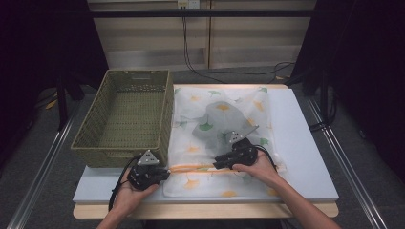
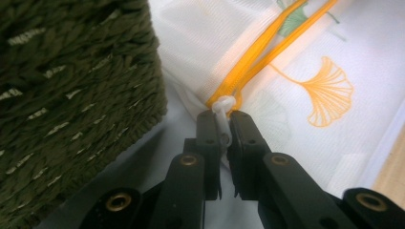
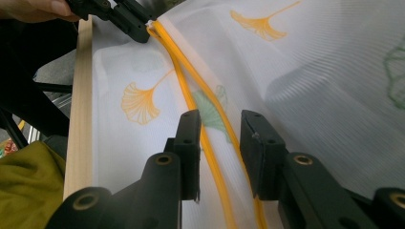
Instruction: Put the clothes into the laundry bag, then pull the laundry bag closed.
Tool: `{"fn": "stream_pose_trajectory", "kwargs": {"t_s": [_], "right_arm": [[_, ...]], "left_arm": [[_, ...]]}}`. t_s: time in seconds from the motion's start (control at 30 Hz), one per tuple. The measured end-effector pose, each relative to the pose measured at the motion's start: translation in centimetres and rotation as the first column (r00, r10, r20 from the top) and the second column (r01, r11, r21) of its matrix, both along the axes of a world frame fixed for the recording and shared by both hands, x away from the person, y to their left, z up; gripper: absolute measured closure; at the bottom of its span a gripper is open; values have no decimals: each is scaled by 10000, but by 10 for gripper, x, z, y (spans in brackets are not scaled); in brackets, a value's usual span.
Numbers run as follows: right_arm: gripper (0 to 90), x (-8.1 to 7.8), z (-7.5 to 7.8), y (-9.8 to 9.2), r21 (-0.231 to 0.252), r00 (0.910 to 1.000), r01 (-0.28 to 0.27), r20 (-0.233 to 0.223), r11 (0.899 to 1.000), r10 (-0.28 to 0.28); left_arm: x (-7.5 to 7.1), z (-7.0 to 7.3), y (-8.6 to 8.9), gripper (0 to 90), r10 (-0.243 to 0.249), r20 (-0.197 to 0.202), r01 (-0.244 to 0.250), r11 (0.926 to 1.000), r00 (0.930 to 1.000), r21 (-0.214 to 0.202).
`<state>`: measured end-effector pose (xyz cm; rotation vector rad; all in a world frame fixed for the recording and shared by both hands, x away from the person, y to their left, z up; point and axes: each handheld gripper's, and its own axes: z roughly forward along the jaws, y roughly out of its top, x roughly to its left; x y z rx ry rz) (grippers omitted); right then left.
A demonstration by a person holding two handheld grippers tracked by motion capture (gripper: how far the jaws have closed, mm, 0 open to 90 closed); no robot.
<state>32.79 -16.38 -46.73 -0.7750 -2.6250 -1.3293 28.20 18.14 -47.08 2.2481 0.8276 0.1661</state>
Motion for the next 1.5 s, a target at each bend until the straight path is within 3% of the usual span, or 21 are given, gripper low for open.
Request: {"fn": "stream_pose_trajectory", "kwargs": {"t_s": [0.23, 0.43, 0.53, 0.67, 0.83, 1.07, 1.33, 1.5], "right_arm": [[670, 0, 3, 23, -150, 9988, -256, 418, 9996, 262], [645, 0, 9, 44, -12, 9958, -632, 656, 9980, 632], [624, 2, 12, 55, 24, 9947, -729, 727, 9973, 725], [510, 7, 16, 73, -15, 9929, -743, 927, 9972, 742], [503, 12, 17, 89, 77, 9907, -1054, 877, 9944, 1044], [495, 11, 18, 107, -323, 9851, -1207, 1192, 9922, 1238], [639, 9, 15, 118, -561, 9803, -1474, 1247, 9875, 1534], [860, 9, 14, 120, -559, 9777, -1705, 1145, 9838, 1759]], "left_arm": [[-3, 6, 2, 835, 184, 230, -178, 9994, 9996, -287], [-6, 12, 1, 835, 80, 388, -54, 9978, 9992, -662], [-5, 14, 1, 836, 53, 372, -27, 9975, 9993, -703], [-4, 18, 1, 836, 18, 502, 25, 9964, 9987, -851], [-5, 18, 1, 836, 36, 517, 9, 9963, 9987, -855], [-6, 19, 0, 836, 38, 576, 13, 9962, 9983, -870], [-4, 20, 0, 837, -124, 569, 174, 9960, 9983, -881], [-4, 19, 0, 837, -63, 572, 121, 9947, 9983, -1018]]}}
